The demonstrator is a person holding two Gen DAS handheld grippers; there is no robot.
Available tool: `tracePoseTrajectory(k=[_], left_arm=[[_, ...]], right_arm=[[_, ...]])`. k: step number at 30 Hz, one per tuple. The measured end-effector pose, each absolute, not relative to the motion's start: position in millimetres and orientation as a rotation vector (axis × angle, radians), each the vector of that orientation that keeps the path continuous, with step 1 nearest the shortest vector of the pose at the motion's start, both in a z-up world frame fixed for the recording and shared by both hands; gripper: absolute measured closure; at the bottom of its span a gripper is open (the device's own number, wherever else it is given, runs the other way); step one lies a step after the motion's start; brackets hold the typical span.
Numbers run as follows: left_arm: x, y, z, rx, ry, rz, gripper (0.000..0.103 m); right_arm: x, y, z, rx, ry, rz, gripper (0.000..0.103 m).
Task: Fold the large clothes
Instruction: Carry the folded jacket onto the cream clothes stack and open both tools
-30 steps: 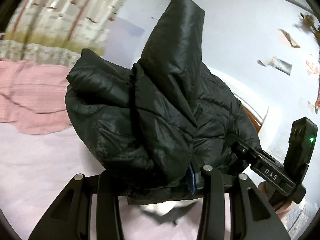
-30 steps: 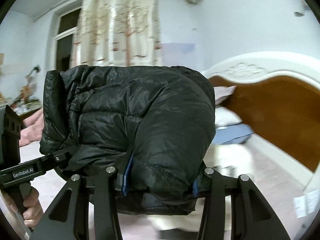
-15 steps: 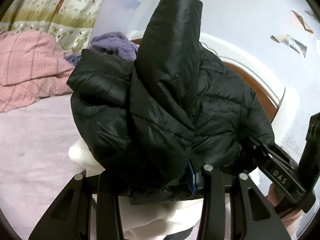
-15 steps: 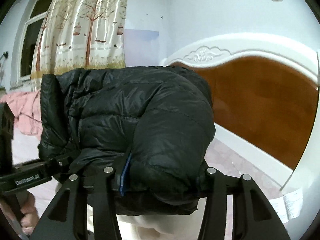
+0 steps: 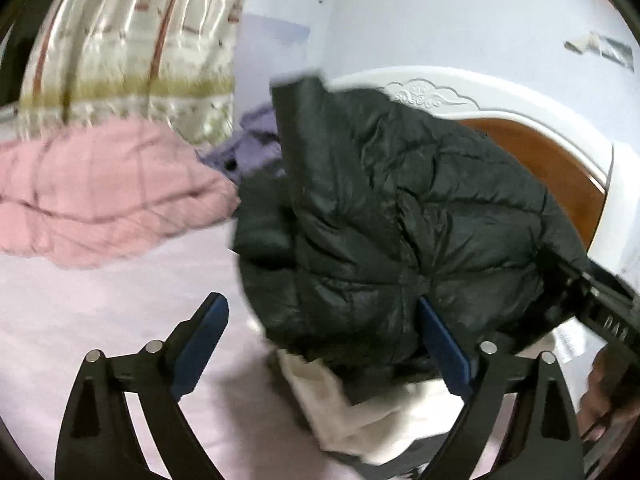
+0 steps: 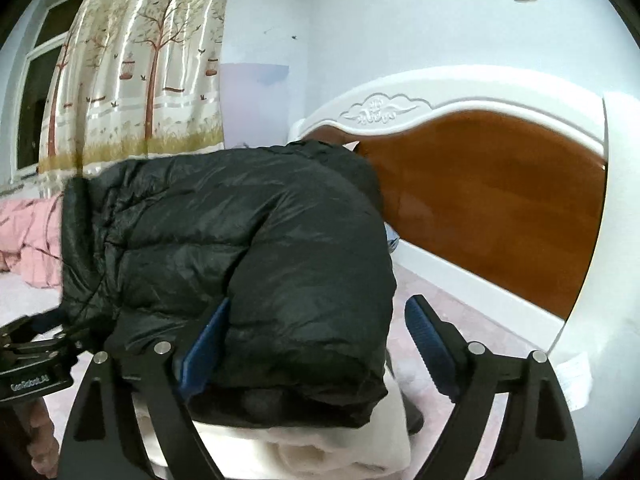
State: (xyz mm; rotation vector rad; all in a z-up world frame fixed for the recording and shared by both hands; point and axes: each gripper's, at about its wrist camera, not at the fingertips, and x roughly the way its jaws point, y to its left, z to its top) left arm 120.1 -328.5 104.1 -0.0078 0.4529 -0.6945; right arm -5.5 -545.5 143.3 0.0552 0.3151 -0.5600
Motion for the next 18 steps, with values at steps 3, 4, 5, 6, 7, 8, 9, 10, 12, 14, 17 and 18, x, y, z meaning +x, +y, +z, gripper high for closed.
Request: tracePoseTrajectory(k=[3,4,5,6,7,8,9,10,12,14,17,18], left_arm=[[112.3,-307.5,111.1,0.001,0.429,-0.666,0.008],[108.6,-299.9,113.5,0.003,0.415,-0.649,0.007],[104.4,-292.0,116.0,0.005,0.401,-0.634,0.005],[101.9,-285.3,118.1,0.007,0.39,-0.625,0.004],[97.5,-276.9,120.5,0.01,0.373,-0.615,0.004],[94.2,-268.2,122.4,0.013,0.355,-0.605,0.002],[90.7,-260.4,124.8,0.016,0.335,-0.594,0.001],[87.0,-252.5,126.3,0.018,0.315,-0.584,0.001],[83.7,-237.6,125.2,0.015,0.279,-0.564,0.001],[82.4,-225.2,123.0,0.009,0.26,-0.559,0.001],[78.8,-211.0,117.9,0.014,0.242,-0.546,0.001],[78.0,-207.0,117.0,0.013,0.238,-0.54,0.001]], right_arm=[[-11.5,-538.4,148.8,0.08,0.315,-0.575,0.015],[-16.0,-533.5,151.8,0.087,0.302,-0.576,0.015],[-20.2,-529.2,154.2,0.092,0.29,-0.579,0.015],[-26.2,-522.7,157.2,0.097,0.271,-0.578,0.015],[-31.8,-515.3,160.6,0.101,0.253,-0.573,0.015],[-36.8,-508.7,163.1,0.103,0.24,-0.569,0.014],[-42.0,-503.7,164.2,0.105,0.23,-0.565,0.013],[-48.4,-493.8,166.5,0.109,0.21,-0.547,0.008],[-56.0,-481.0,169.3,0.115,0.183,-0.506,0.001],[-65.7,-462.8,167.3,0.128,0.158,-0.455,0.001],[-74.5,-443.8,160.2,0.143,0.136,-0.422,0.001],[-76.7,-435.9,154.8,0.148,0.131,-0.413,0.001]])
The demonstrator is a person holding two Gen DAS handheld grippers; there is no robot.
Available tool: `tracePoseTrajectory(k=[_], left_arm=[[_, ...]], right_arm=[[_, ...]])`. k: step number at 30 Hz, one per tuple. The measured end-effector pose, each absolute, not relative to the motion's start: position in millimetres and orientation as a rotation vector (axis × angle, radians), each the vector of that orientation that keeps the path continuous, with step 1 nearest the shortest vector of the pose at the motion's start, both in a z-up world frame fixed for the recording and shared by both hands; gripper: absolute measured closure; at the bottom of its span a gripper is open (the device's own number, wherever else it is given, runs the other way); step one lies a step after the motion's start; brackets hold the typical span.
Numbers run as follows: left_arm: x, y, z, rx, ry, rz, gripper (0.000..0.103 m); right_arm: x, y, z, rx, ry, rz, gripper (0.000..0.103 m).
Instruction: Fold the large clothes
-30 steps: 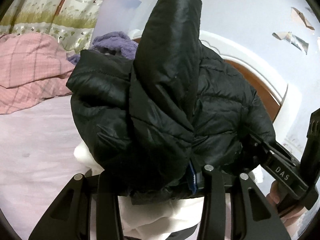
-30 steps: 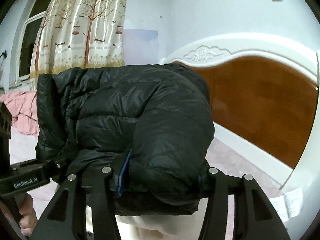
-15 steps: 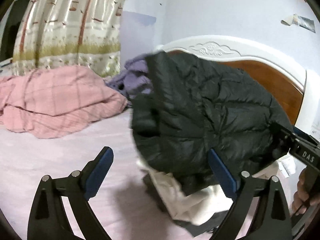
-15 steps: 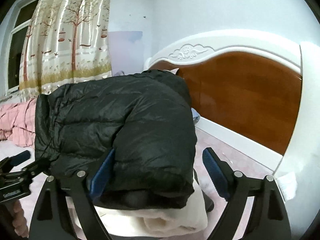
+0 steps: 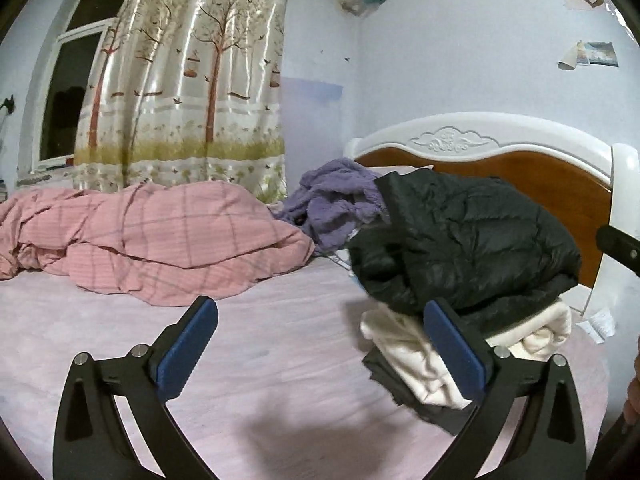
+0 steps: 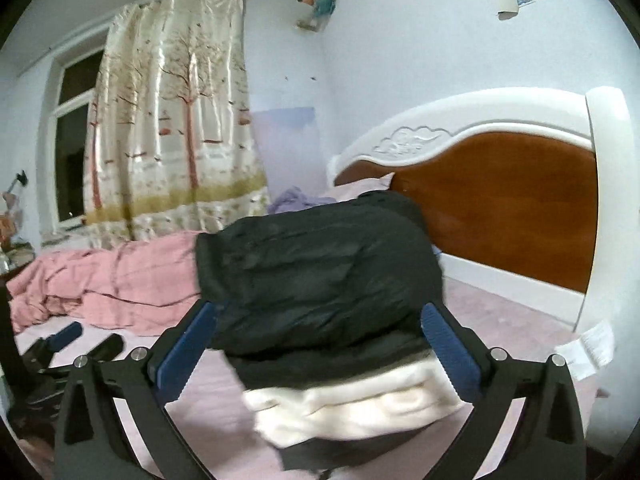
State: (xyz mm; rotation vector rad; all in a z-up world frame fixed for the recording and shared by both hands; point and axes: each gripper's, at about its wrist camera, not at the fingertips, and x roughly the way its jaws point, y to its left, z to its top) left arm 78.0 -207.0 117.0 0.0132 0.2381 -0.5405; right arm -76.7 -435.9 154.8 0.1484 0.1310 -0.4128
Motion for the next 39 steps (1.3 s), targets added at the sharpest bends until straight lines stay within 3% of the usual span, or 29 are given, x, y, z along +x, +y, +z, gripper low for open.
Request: tracePoseTrajectory(k=[20,39], left_arm=[[74.3,-168.2,18.1,0.006,0.238,-0.512,0.0],[65.6,-165.2,18.1,-0.001,0.196,-0.52,0.0]], right_arm=[[-26.8,-377.1,17.9,0.061,0.299,-0.495,0.001],[-23.0,-376.1,15.6,0.035,0.312,-0.559,0.001]])
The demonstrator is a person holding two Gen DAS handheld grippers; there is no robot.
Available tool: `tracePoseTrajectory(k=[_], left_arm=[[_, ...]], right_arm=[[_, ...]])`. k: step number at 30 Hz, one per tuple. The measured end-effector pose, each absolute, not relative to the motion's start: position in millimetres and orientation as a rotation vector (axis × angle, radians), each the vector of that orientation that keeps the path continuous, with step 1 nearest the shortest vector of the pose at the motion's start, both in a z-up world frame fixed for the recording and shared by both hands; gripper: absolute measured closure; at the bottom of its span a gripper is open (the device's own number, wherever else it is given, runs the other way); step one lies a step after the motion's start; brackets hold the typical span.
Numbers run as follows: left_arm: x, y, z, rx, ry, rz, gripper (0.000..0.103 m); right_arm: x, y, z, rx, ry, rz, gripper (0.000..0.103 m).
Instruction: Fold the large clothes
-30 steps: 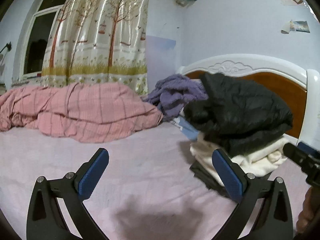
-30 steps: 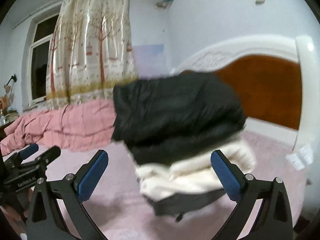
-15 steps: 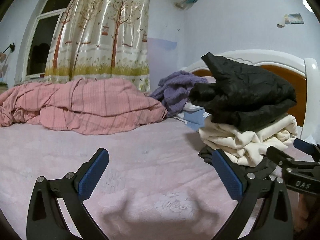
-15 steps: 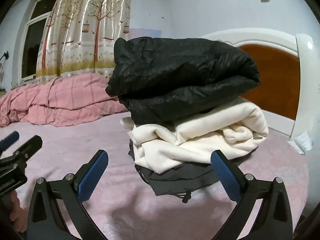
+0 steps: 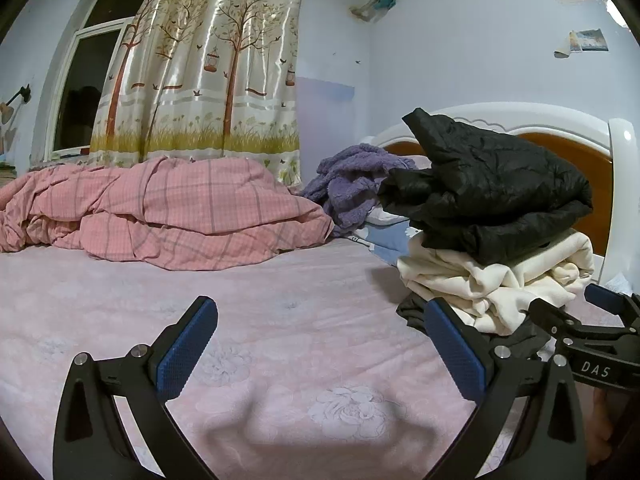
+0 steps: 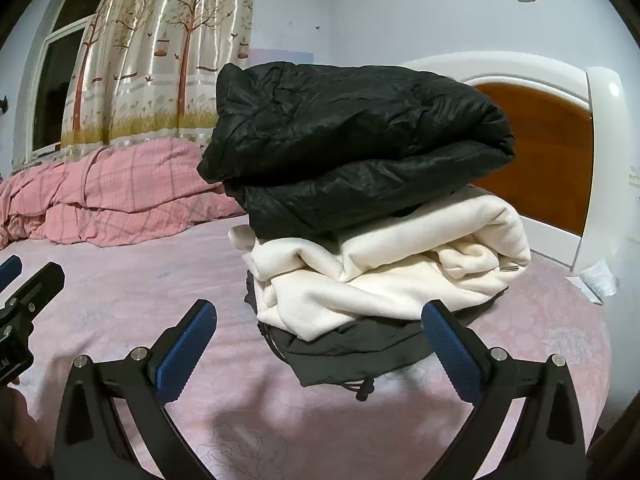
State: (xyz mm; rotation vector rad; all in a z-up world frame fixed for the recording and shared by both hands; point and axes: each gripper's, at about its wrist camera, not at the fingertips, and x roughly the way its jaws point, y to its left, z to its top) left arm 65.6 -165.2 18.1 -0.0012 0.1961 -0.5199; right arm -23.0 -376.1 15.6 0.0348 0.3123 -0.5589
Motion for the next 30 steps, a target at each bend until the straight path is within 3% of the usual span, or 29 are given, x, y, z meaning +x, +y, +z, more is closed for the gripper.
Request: tracePoseTrajectory(k=[30], left_arm=[[70.2,-167.0,12.7,0.002,0.237,-0.508,0.0]], right_arm=[[-21.2,-374.5,15.4,0.027,0.313,-0.559,0.001]])
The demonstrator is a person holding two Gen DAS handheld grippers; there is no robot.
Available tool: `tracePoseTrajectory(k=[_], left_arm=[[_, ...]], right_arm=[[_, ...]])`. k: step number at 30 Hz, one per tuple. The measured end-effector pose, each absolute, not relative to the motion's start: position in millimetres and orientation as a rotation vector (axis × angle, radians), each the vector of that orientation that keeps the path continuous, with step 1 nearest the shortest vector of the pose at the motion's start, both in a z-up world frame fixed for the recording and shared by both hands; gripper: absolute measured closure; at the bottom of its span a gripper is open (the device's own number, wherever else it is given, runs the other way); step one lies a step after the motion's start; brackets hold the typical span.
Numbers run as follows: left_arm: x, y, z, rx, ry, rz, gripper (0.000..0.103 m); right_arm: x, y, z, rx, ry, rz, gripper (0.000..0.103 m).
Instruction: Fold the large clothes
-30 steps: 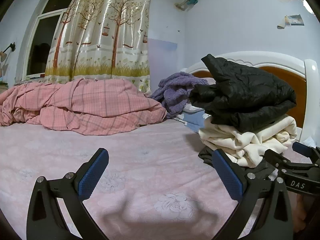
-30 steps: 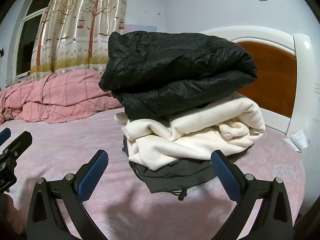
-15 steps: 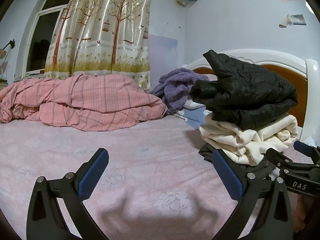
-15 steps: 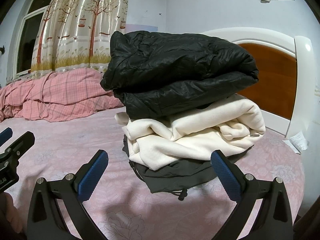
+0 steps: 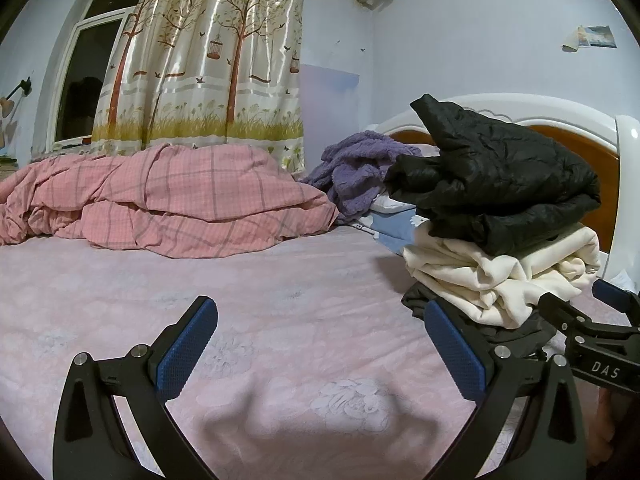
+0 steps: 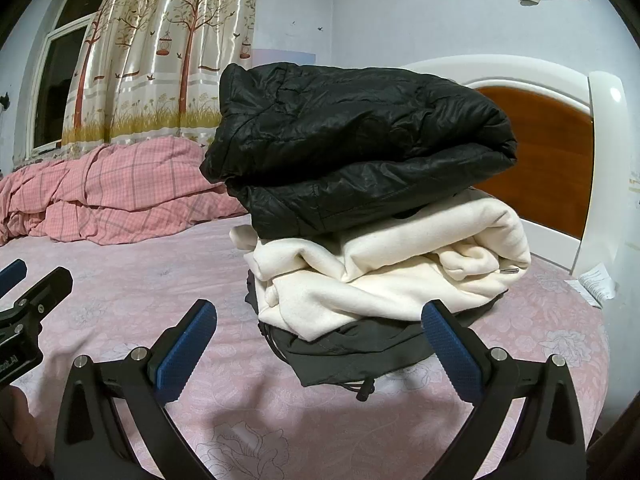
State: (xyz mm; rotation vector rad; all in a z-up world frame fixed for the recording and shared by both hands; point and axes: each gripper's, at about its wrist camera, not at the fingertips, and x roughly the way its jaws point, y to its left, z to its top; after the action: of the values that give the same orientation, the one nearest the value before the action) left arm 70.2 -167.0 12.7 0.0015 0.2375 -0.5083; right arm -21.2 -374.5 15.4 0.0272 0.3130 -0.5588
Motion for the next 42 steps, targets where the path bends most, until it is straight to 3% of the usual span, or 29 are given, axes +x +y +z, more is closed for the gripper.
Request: tracePoseTrajectory(k=[42], left_arm=[[66.9,-160.4,13.3,0.018,0.238,-0.51,0.0]], right_arm=[[-22.0,-373.6,14.4,0.039,0.311,-0.557,0.001]])
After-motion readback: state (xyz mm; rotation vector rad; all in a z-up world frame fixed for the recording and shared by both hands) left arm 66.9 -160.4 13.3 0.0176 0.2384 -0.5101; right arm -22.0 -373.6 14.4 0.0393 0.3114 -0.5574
